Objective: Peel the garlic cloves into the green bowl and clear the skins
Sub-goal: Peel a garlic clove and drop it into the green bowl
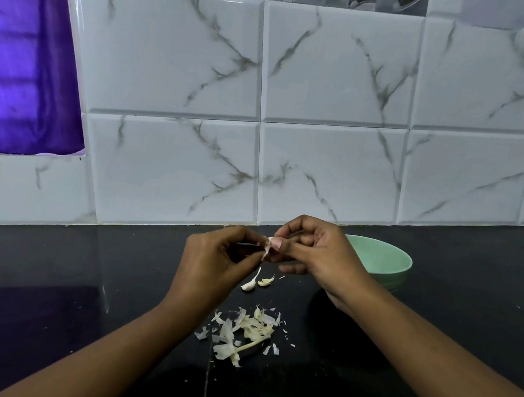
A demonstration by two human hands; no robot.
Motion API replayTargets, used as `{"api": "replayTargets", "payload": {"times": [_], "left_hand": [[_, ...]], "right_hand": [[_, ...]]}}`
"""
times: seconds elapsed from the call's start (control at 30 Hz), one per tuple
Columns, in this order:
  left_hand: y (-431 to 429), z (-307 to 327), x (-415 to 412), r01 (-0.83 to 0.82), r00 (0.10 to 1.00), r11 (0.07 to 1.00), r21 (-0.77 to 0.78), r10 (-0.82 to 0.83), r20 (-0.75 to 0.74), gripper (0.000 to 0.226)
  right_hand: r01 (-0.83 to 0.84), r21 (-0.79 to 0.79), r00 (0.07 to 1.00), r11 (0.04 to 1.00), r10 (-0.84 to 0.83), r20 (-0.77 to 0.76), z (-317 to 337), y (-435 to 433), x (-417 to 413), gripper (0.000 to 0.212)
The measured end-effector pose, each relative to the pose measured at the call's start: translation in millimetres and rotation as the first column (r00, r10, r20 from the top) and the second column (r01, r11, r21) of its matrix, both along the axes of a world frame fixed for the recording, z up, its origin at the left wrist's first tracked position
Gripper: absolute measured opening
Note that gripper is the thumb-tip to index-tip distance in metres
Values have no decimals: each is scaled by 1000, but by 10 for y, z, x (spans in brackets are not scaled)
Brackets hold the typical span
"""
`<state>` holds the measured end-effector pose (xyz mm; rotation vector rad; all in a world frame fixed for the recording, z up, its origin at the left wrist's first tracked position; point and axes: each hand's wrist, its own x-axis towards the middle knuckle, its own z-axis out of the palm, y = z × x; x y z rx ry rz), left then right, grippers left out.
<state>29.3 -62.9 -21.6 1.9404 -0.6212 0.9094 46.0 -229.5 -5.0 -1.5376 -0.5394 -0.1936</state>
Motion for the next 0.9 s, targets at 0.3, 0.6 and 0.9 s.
{"api": "replayTargets", "payload": {"times": [0.3,0.6,0.9], "left_hand": [[12,45,37,145,928,939,-311,-238,-288,26],[-5,46,34,143,903,956,-254,-231,-361,17],[-26,44,10,172,881,937,-303,-284,-379,14]], "right_hand": [[112,-155,984,982,-88,153,4,3,-7,19],[337,-294,911,894,-232,340,-19,37,-80,35],[349,-284,920,893,-268,287,-11,15,-65,36]]}}
